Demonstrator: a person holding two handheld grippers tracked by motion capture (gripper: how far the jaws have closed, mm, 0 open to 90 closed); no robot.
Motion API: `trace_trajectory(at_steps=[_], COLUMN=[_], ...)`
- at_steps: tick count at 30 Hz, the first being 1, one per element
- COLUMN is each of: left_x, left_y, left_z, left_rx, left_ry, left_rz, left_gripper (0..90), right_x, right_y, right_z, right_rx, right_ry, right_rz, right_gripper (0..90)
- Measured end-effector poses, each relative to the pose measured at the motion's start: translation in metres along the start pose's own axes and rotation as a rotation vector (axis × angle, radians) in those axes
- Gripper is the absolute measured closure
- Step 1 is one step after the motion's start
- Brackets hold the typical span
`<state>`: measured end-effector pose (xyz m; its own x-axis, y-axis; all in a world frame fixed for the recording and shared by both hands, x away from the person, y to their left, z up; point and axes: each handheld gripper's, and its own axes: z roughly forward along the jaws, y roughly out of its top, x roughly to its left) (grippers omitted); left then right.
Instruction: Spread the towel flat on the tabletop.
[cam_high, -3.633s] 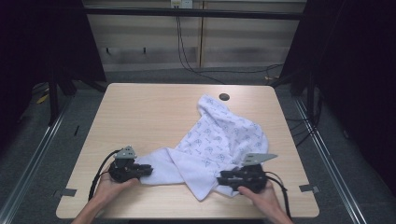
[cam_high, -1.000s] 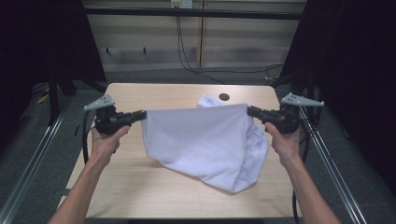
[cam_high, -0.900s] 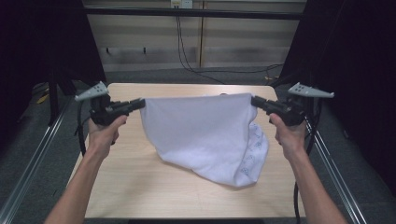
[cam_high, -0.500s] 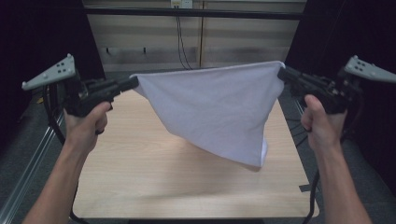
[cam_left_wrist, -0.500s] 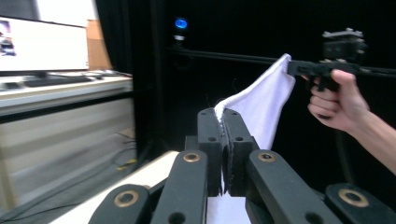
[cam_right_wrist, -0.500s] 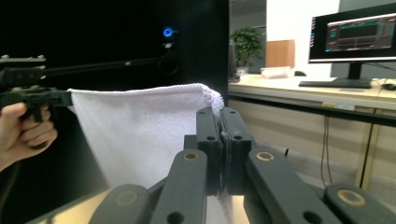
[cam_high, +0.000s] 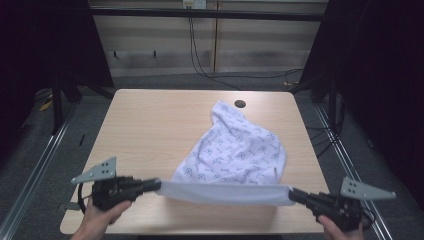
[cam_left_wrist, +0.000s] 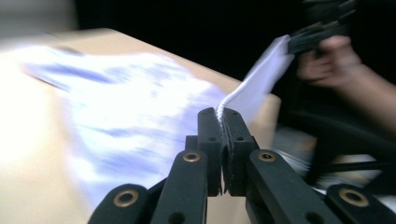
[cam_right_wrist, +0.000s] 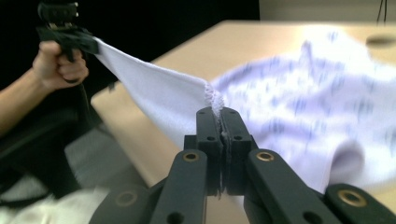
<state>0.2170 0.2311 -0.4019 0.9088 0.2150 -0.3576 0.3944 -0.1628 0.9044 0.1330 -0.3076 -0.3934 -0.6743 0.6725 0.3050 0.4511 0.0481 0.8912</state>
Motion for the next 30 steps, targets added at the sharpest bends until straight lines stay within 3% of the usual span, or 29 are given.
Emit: trace_trajectory(at_steps=[2,4,6,8,11,14,15,16,17,18,20,21,23,25,28,30], left_x=[-0.020,-0.033,-0.037,-0.033,-0.013,0.025,0.036,0.049,0.062,0.082,0.104,0.116,0.138,0.149,0.157,0.156], left_y=[-0.017,-0.030,-0.037,-0.039,-0.037,-0.033,-0.033,-0.032,-0.032,-0.032,-0.031,-0.029,-0.023,-0.019,-0.020,-0.025], left_z=[-0.004,-0.008,-0.012,-0.015,-0.016,-0.001,0.006,0.015,0.024,0.035,0.049,0.054,0.062,0.069,0.085,0.100], left_rx=[0.046,0.061,0.071,0.057,0.044,0.105,0.121,0.154,0.176,0.200,0.233,0.241,0.217,0.213,0.232,0.295], left_ry=[-0.024,-0.051,-0.045,-0.047,0.001,0.093,0.094,0.125,0.168,0.167,0.220,0.216,0.280,0.277,0.285,0.281], left_rz=[0.012,0.019,0.021,0.014,-0.018,-0.053,-0.074,-0.066,-0.053,-0.102,-0.134,-0.164,-0.176,-0.196,-0.203,-0.171], left_gripper=[87.9,86.7,75.0,73.7,73.3,74.5,74.8,75.8,75.8,77.4,78.0,76.8,74.2,70.6,66.8,66.2], right_x=[0.020,0.033,0.038,0.035,0.017,-0.002,-0.019,-0.029,-0.029,-0.039,-0.060,-0.070,-0.089,-0.109,-0.124,-0.127], right_y=[-0.011,-0.019,-0.022,-0.022,-0.023,-0.026,-0.029,-0.029,-0.029,-0.028,-0.025,-0.023,-0.020,-0.018,-0.016,-0.016], right_z=[-0.015,-0.028,-0.036,-0.036,-0.027,-0.010,0.006,0.016,0.016,0.025,0.042,0.051,0.066,0.080,0.093,0.098], right_rx=[0.047,0.048,0.046,0.037,0.030,0.072,0.098,0.132,0.132,0.155,0.192,0.211,0.253,0.264,0.269,0.272], right_ry=[-0.012,0.015,0.010,0.017,-0.005,-0.042,-0.056,-0.079,-0.079,-0.108,-0.126,-0.154,-0.188,-0.191,-0.187,-0.180], right_rz=[-0.022,0.004,-0.007,-0.002,0.015,0.023,0.033,0.032,0.032,0.034,0.050,0.055,0.040,0.056,0.067,0.076], right_gripper=[87.9,86.2,76.4,74.8,71.1,68.6,67.6,67.3,67.3,66.0,64.7,63.0,61.0,57.5,56.2,57.5])
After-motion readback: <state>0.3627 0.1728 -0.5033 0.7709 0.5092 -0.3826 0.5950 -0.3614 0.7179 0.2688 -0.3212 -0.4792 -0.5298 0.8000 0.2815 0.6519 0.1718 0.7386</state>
